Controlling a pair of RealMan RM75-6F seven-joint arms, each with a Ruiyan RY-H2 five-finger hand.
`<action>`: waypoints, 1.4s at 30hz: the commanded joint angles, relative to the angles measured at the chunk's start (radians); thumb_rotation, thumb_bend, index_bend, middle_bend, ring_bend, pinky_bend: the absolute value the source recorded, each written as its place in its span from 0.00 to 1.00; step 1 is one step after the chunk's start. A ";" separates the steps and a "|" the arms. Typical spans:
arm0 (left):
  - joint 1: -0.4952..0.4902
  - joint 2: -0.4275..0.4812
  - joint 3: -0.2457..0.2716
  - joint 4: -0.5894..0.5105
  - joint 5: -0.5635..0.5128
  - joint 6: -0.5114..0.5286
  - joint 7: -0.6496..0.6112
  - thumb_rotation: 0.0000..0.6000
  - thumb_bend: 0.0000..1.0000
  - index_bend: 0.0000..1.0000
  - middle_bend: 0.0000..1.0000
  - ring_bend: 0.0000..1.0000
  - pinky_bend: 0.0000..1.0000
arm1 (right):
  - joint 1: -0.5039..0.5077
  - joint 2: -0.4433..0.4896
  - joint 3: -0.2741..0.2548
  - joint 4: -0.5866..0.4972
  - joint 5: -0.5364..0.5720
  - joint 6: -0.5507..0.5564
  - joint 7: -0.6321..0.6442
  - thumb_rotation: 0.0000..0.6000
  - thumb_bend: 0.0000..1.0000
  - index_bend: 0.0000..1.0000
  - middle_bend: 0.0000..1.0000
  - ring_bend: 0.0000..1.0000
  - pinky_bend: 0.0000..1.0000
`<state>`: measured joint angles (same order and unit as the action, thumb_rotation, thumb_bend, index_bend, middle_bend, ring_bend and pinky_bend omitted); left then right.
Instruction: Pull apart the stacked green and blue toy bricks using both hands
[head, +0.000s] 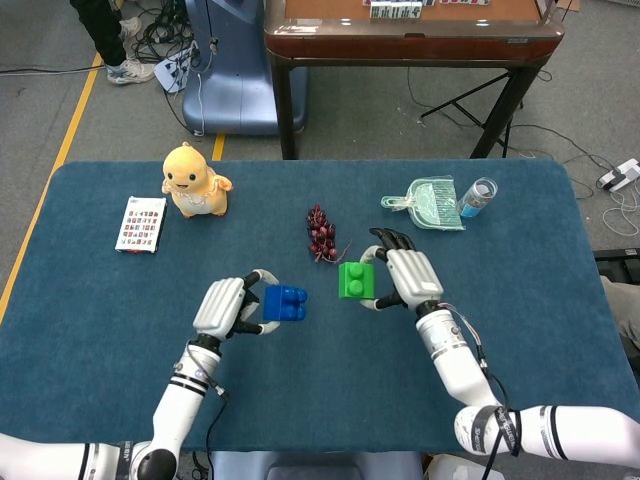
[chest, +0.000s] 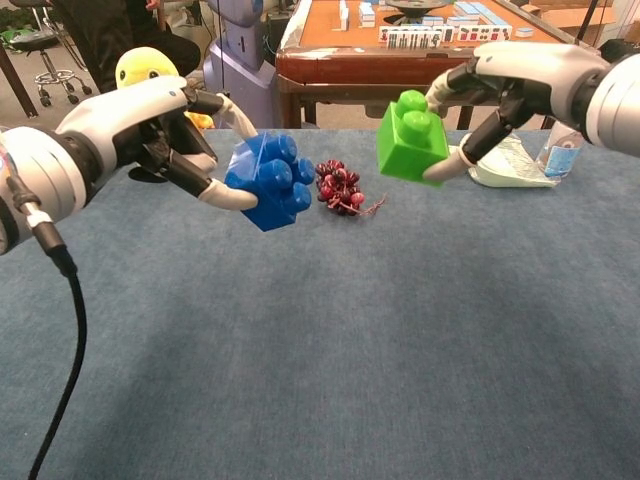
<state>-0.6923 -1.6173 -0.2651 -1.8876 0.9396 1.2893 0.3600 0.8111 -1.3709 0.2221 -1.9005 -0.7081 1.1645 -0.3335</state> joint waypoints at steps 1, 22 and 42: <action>-0.004 -0.019 0.013 0.021 0.033 0.028 0.034 1.00 0.14 0.14 1.00 1.00 1.00 | -0.007 0.001 -0.010 0.017 0.000 -0.020 -0.005 1.00 0.05 0.14 0.06 0.00 0.00; 0.197 0.326 0.161 0.003 0.135 0.107 0.031 1.00 0.08 0.08 0.39 0.38 0.64 | -0.232 0.185 -0.104 0.058 -0.386 0.099 0.193 1.00 0.03 0.11 0.09 0.00 0.00; 0.491 0.491 0.286 0.282 0.329 0.257 -0.218 1.00 0.08 0.25 0.34 0.31 0.53 | -0.540 0.319 -0.249 0.211 -0.670 0.268 0.533 1.00 0.04 0.25 0.20 0.01 0.06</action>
<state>-0.2144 -1.1221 0.0149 -1.6149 1.2601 1.5336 0.1424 0.2933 -1.0598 -0.0158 -1.7064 -1.3669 1.4272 0.1751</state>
